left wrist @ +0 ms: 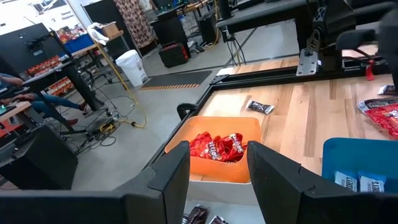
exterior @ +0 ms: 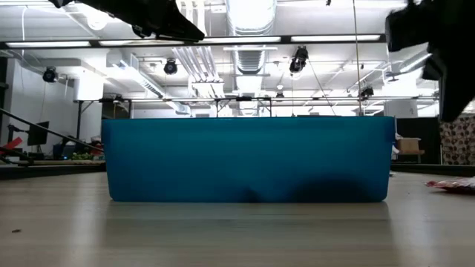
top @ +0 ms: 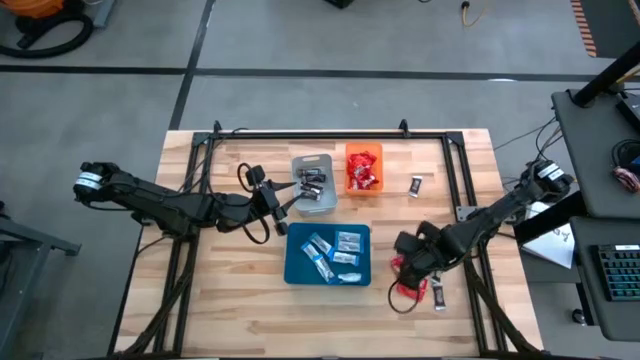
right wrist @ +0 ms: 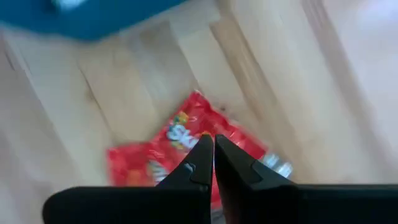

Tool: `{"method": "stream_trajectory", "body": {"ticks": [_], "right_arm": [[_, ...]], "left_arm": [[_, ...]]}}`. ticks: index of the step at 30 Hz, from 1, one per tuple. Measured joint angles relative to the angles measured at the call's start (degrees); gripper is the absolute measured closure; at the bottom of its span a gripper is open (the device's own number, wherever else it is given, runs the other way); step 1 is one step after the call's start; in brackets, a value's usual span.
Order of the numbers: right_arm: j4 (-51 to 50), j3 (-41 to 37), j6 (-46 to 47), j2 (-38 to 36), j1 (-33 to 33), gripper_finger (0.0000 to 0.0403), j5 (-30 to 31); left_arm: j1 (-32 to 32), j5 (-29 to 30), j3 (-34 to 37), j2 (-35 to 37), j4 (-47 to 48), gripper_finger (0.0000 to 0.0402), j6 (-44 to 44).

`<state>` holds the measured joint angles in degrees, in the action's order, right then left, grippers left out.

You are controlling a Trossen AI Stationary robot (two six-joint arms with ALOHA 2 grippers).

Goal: Sort candy
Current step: Put the red chocolate into the orange bin

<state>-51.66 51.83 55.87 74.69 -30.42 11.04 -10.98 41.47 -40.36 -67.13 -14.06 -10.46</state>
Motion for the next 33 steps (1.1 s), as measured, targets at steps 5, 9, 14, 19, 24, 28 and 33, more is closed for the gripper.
{"method": "stream_trajectory", "body": {"ticks": [5, 9, 14, 19, 24, 28, 33], "right_arm": [[0.3, 0.0, 26.9, -1.5, 3.3, 0.0391, -3.2], [3.0, 0.1, 27.2, -1.1, 2.9, 0.0367, -5.9], [-0.5, 0.2, 33.9, 1.5, 4.4, 0.0308, -6.7], [1.3, 0.2, 33.1, 5.5, 5.5, 0.0229, -12.3], [1.4, 0.2, 32.5, 8.1, 5.6, 0.0165, -12.8], [1.9, 0.2, 32.3, 9.0, 5.7, 0.0138, -12.6], [2.4, -0.1, 32.7, 12.9, 6.3, 0.0135, -12.4]], "left_arm": [[0.0, 0.0, 0.0, 0.0, 0.0, 0.0258, 0.5], [0.0, -0.2, 0.0, 0.0, 0.0, 0.0258, 0.5], [0.0, -0.2, 0.0, -0.3, -0.2, 0.0258, 0.5], [0.0, -0.1, 0.0, -0.3, 0.1, 0.0258, 0.5], [0.0, -0.1, 0.0, -0.6, 0.0, 0.0258, 0.5], [0.1, 0.1, 0.0, -1.0, 0.1, 0.0258, 0.5], [0.3, 0.1, 0.0, -2.0, -0.4, 0.0258, 0.5]]}}
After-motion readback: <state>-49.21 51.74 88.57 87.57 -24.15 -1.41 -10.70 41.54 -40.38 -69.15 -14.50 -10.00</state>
